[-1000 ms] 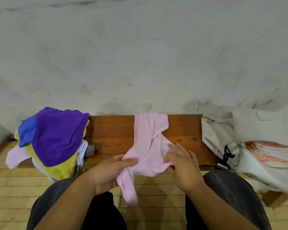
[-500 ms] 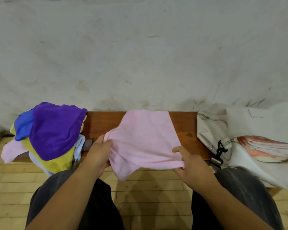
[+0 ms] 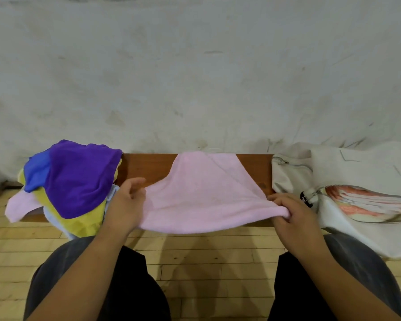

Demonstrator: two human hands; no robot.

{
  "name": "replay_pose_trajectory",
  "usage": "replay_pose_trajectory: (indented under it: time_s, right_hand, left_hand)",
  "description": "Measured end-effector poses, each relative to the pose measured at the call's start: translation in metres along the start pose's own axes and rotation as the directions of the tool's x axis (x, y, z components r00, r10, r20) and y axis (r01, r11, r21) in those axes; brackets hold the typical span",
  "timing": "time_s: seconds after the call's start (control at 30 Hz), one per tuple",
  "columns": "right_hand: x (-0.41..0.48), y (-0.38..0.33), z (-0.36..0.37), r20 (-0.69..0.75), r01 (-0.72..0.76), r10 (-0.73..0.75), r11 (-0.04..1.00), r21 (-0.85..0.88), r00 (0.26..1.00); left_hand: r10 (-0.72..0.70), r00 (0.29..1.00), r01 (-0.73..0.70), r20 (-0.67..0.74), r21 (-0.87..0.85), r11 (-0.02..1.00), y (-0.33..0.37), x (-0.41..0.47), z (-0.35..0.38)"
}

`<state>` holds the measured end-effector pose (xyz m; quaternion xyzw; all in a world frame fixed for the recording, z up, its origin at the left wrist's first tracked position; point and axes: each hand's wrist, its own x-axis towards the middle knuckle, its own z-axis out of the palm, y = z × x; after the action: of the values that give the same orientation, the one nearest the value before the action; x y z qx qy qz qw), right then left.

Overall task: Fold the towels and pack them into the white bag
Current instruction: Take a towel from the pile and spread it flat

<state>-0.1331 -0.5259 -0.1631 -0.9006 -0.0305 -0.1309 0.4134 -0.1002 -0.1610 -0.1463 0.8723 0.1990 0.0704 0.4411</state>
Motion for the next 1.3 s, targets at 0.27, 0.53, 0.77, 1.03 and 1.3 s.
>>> replay_pose_trajectory:
  time_s: [0.27, 0.53, 0.77, 1.03, 1.3]
  right_hand:
    - [-0.009, -0.007, 0.023, 0.578, 0.23, -0.044, 0.94, -0.254, 0.815]
    - [-0.009, -0.001, 0.023, 0.586, 0.171, 0.076, 0.919, -0.354, 0.807]
    - [-0.013, 0.007, 0.029, 0.644, 0.061, 0.158, 0.951, -0.304, 0.748]
    - [-0.013, 0.011, 0.032, 0.685, 0.021, 0.175, 0.963, -0.268, 0.707]
    - [-0.009, 0.003, 0.02, 0.519, -0.06, 0.129, 0.987, -0.147, 0.845]
  left_hand:
    - [0.614, 0.784, -0.621, -0.095, -0.083, 0.78, 0.041, -0.031, 0.009]
    - [-0.182, 0.976, 0.166, 0.12, 0.135, 0.977, -0.014, 0.009, 0.021]
    - [0.649, 0.75, -0.632, 0.127, -0.152, 0.76, 0.038, -0.04, 0.025]
    - [-0.202, 0.979, 0.202, 0.004, 0.051, 0.978, 0.006, -0.006, 0.015]
    - [-0.183, 0.939, 0.159, 0.29, 0.105, 0.982, -0.005, -0.011, 0.012]
